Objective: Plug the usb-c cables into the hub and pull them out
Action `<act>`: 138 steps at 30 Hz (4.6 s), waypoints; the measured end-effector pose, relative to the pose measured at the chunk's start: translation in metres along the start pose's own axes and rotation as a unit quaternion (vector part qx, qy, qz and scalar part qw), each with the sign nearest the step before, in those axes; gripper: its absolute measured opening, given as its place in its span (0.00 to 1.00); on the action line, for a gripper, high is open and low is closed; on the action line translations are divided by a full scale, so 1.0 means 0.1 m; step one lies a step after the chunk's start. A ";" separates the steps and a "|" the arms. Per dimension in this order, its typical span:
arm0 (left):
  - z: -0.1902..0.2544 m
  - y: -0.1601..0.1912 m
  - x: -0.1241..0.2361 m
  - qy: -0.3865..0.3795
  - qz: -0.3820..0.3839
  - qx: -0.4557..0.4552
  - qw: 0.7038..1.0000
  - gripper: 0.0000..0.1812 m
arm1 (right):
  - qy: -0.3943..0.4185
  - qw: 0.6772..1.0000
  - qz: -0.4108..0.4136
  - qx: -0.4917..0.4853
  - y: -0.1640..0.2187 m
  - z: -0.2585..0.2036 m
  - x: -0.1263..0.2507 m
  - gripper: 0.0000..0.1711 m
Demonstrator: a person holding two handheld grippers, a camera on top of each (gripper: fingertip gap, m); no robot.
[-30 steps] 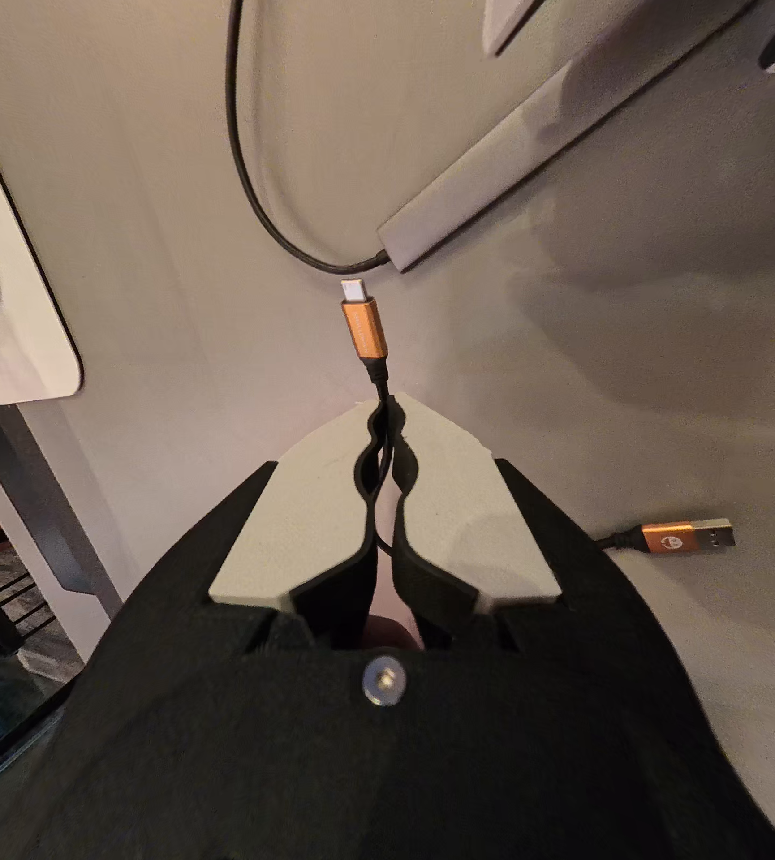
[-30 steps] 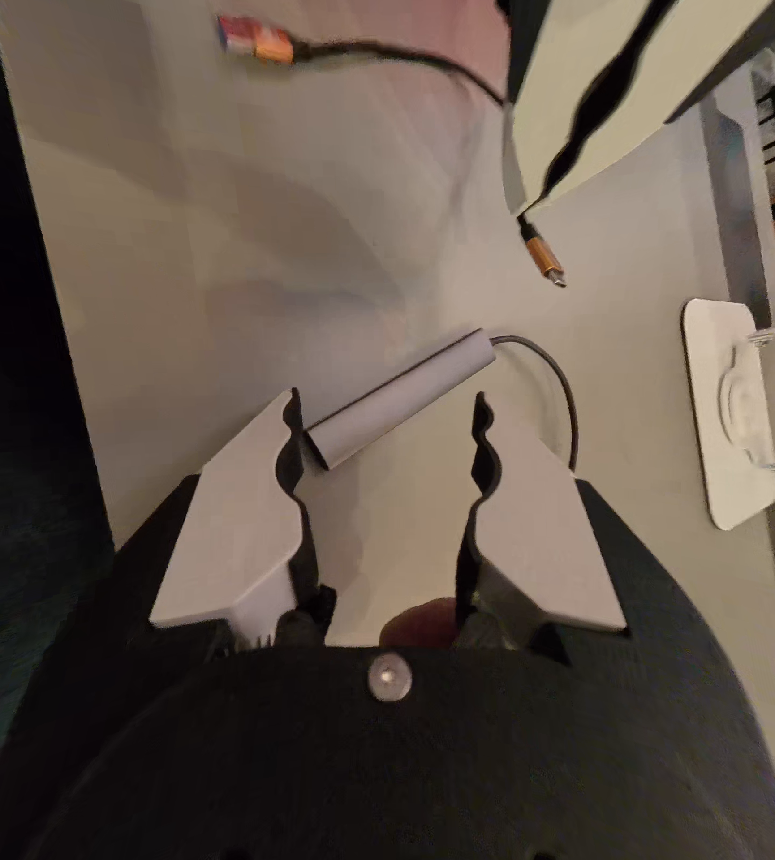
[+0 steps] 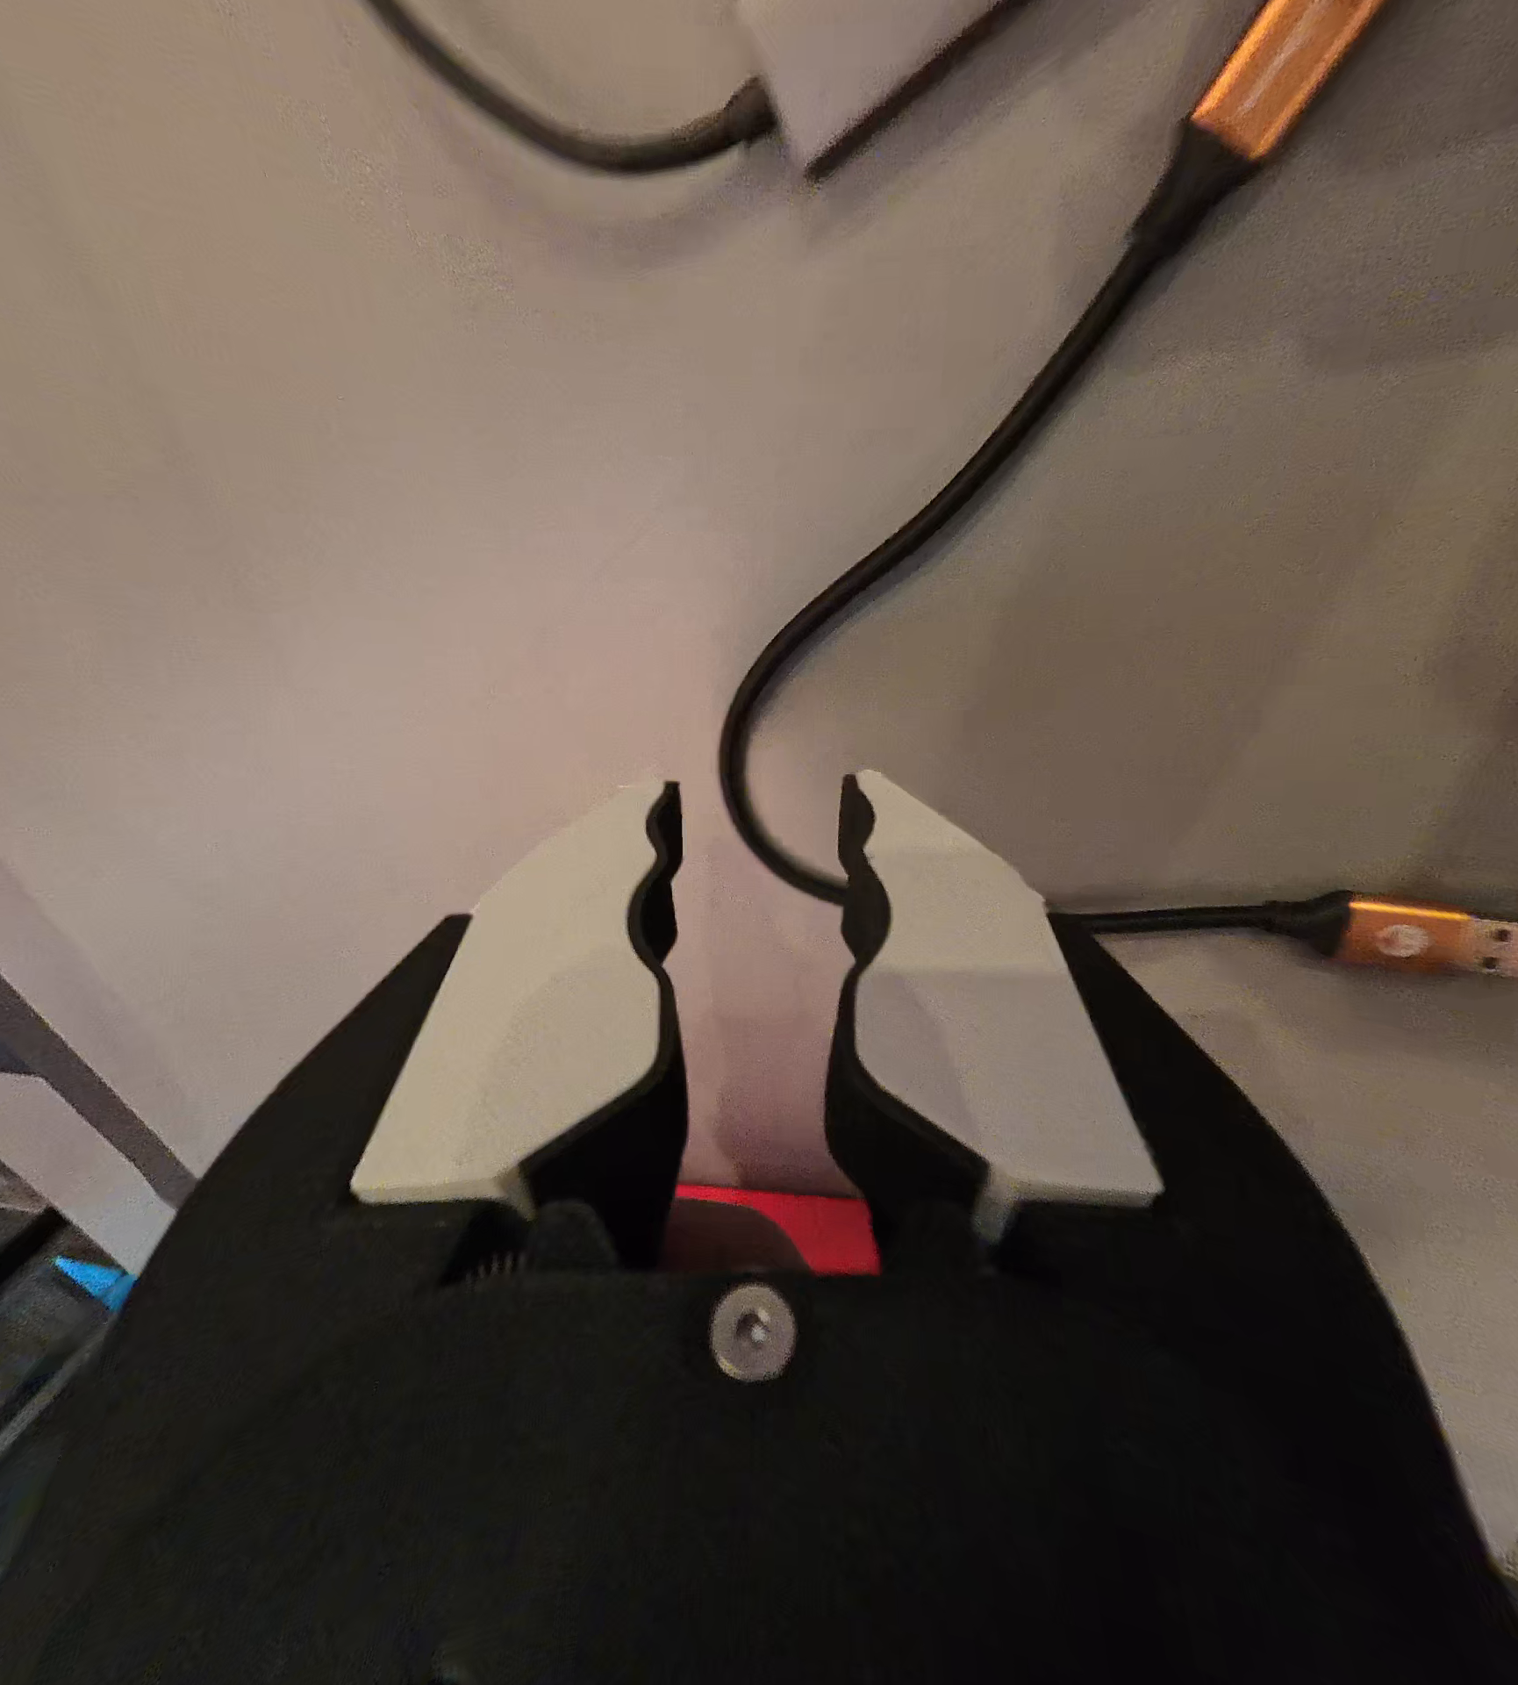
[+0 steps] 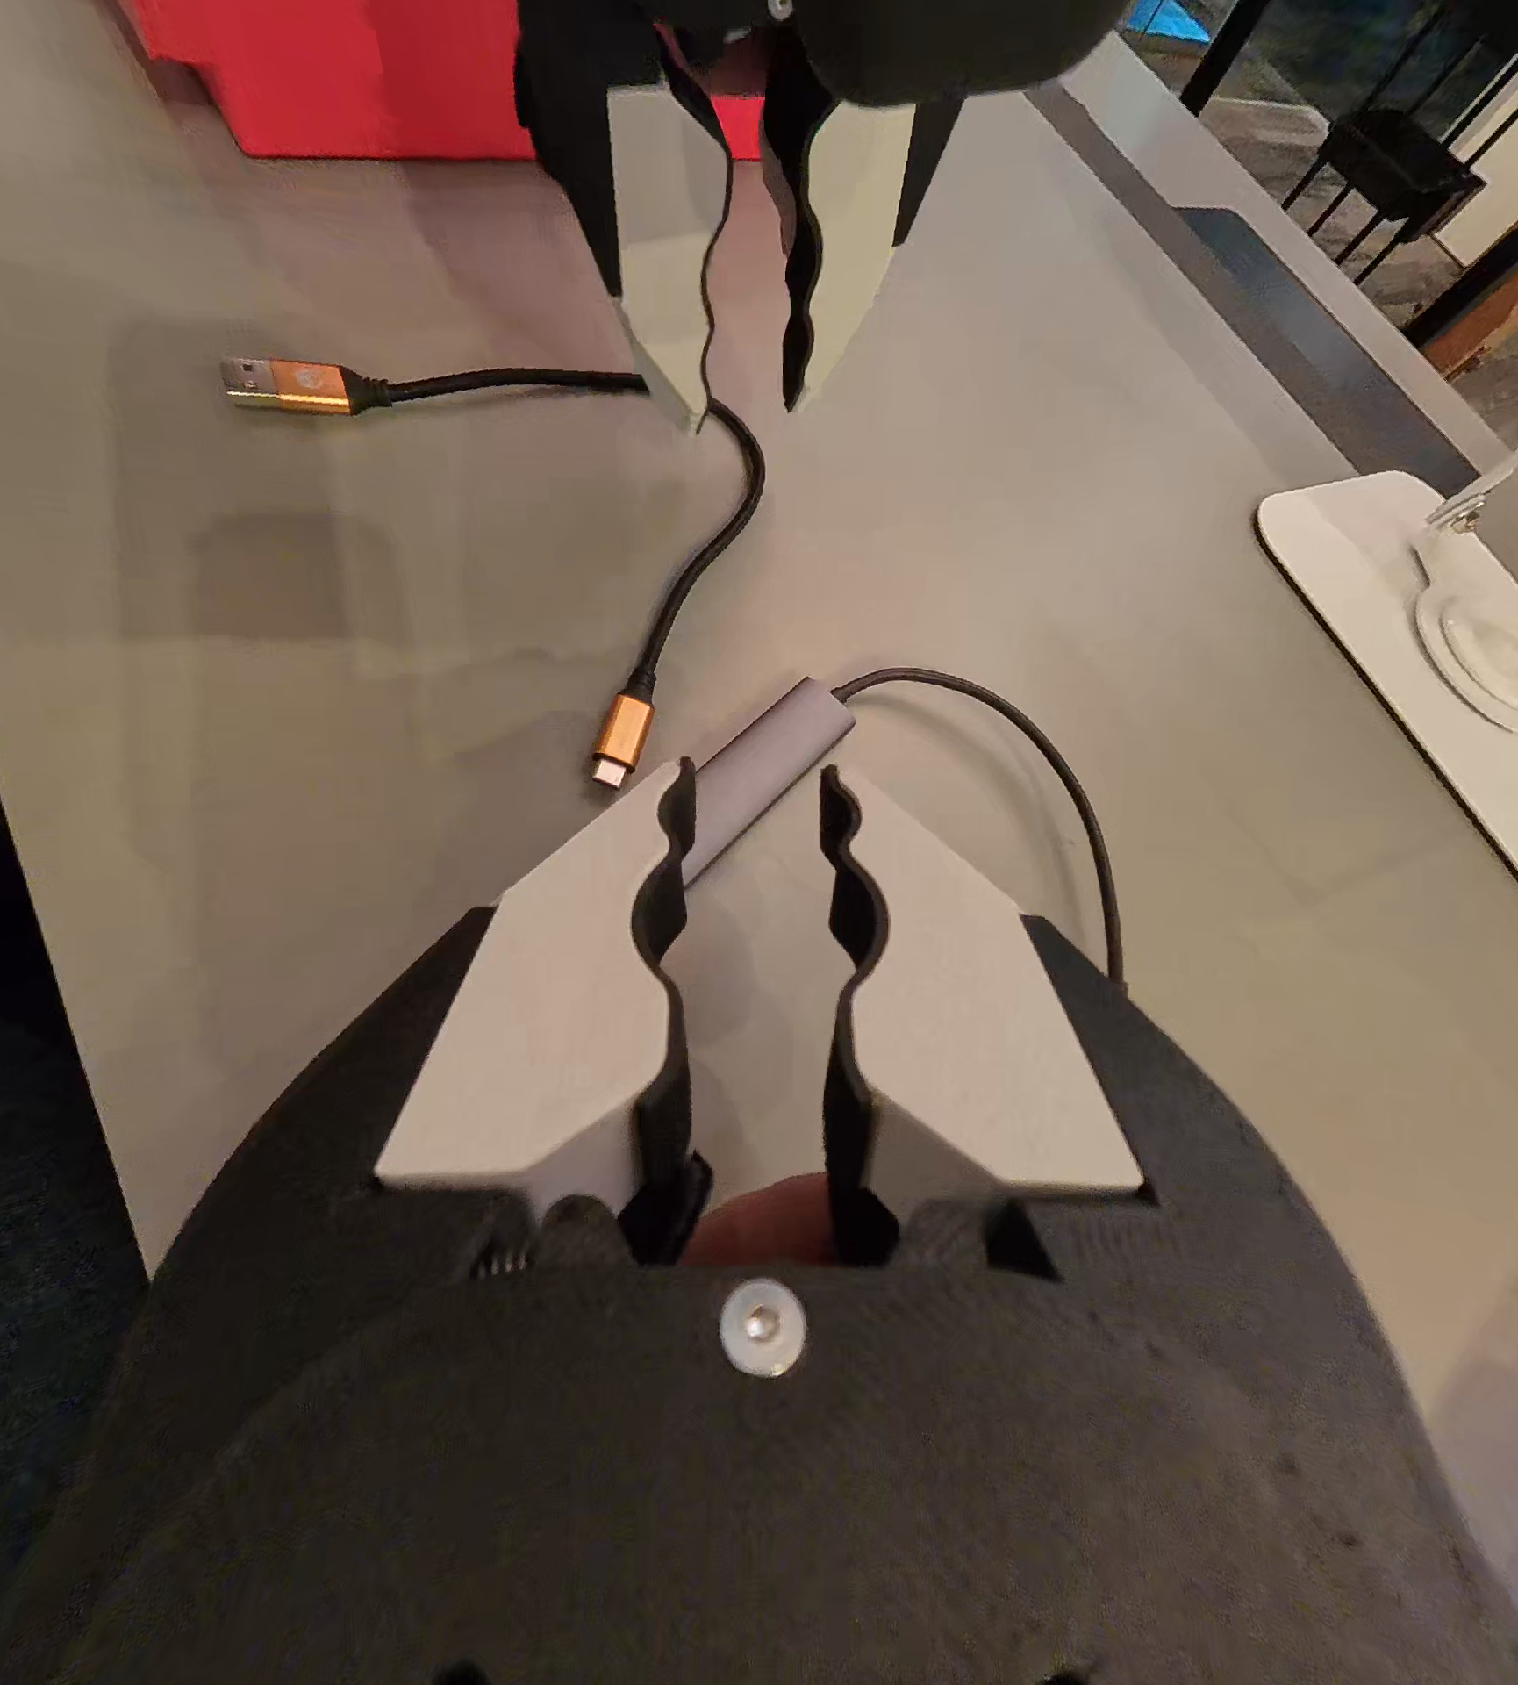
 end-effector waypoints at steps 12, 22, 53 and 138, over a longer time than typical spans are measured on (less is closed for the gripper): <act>-0.12 -0.06 -0.17 0.024 0.017 -0.026 0.999 0.03 | -0.008 1.000 0.004 -0.013 0.03 0.01 -0.02 0.14; -0.16 -0.07 -0.06 0.037 0.032 -0.026 0.998 0.02 | -0.016 0.999 0.032 -0.023 -0.02 0.05 0.03 0.17; 0.01 0.15 0.83 -0.049 0.212 0.028 0.976 0.02 | 0.010 0.999 0.042 -0.006 -0.41 0.24 -0.20 0.00; 0.39 -0.27 0.99 0.046 0.697 0.564 0.441 0.02 | 0.295 0.944 0.044 0.143 -0.46 0.34 0.31 0.06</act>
Point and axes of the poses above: each gripper's, where its closed fingertips meet, x back along the fingers, y out of its underside, z = x × y across the jaws, the point moved 10 cm from there along x, back along the fingers, and after that the axes turned 12 degrees about -z, right-handed, at the moved point
